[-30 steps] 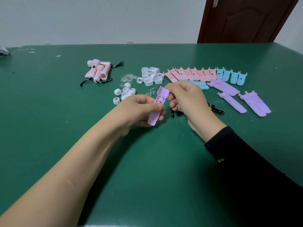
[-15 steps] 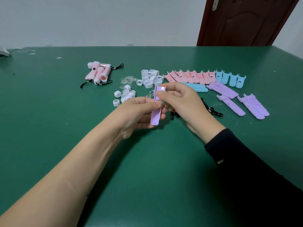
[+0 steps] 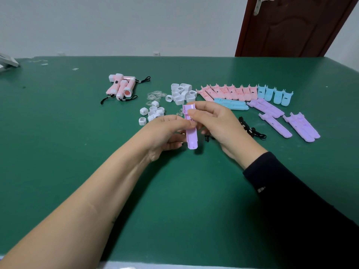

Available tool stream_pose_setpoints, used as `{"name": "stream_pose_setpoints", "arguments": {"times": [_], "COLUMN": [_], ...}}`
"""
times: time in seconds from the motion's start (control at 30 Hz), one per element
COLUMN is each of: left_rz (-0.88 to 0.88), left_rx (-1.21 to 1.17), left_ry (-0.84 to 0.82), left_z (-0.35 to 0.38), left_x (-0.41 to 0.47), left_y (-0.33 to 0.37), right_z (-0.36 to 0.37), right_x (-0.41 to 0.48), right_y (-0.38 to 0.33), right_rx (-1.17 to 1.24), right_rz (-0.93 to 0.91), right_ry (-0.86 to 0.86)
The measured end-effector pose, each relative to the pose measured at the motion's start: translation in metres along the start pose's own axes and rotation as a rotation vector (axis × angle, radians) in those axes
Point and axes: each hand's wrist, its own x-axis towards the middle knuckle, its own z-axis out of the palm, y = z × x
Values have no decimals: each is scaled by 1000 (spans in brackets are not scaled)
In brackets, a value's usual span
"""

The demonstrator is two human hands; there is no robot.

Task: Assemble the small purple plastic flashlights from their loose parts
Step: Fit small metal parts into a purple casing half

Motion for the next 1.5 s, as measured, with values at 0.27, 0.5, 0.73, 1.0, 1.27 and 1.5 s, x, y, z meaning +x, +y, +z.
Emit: {"name": "stream_pose_setpoints", "arguments": {"times": [0.27,0.5,0.73,1.0,1.27,1.5], "left_rz": [51,78,123,149,172,215], "left_rx": [40,47,-98,-40,1,56], "left_ry": [30,94,167,213,286,213], "left_z": [-4,-2,-6,-8,-7,-3], "left_x": [-3,-3,1,5,8,7], "left_y": [1,-2,-3,-4,-7,-11], "right_z": [2,7,12,15,20,17], "right_x": [-1,-3,-7,-12,-14,-14], "right_y": [-1,1,6,5,9,10], "right_rx": [162,185,-36,-201,-197,-179], "right_rz": [73,93,96,-48,-66,-99], "right_ry": [50,60,52,121,144,186]}}
